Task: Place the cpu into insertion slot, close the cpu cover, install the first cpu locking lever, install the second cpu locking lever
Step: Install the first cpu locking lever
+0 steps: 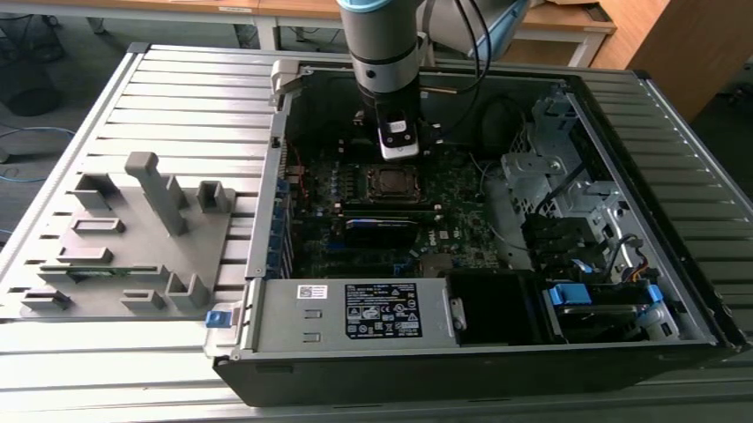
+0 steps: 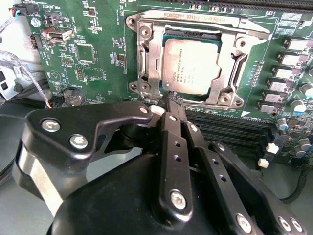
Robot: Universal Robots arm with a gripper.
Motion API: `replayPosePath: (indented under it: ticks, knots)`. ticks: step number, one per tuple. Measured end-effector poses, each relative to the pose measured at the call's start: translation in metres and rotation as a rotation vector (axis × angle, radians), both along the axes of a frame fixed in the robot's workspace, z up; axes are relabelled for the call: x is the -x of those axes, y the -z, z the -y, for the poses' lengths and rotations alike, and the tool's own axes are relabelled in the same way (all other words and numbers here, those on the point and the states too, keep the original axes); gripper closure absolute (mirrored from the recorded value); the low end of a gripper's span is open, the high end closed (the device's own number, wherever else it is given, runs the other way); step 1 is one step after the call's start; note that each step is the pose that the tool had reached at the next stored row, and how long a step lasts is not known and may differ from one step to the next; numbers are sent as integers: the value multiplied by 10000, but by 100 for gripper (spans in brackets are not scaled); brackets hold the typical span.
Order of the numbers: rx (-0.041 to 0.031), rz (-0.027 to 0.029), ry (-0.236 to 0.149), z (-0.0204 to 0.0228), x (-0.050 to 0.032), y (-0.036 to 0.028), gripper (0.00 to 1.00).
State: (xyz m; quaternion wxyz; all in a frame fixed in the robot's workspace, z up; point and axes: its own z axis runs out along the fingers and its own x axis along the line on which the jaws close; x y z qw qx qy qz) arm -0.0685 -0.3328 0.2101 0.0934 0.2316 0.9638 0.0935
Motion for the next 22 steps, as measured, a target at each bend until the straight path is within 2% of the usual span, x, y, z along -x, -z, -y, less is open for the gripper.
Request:
replayPosePath:
  ticks: [8, 9, 10, 14, 15, 19, 20, 21, 22]
  knots:
    - [9, 0, 1, 0, 0, 0, 89]
    - [63, 0, 2, -1, 0, 0, 89]
    - [167, -2, 0, 0, 0, -1, 89]
    - [862, -17, 1, 0, 0, 0, 89]
    - [971, -19, 0, 0, 0, 0, 89]
    - [997, -20, -1, 0, 0, 0, 89]
    - [997, -64, -3, 0, -1, 2, 89]
    - [998, -219, -9, -1, -3, 4, 89]
    - [997, -401, -19, 0, -6, 5, 89]
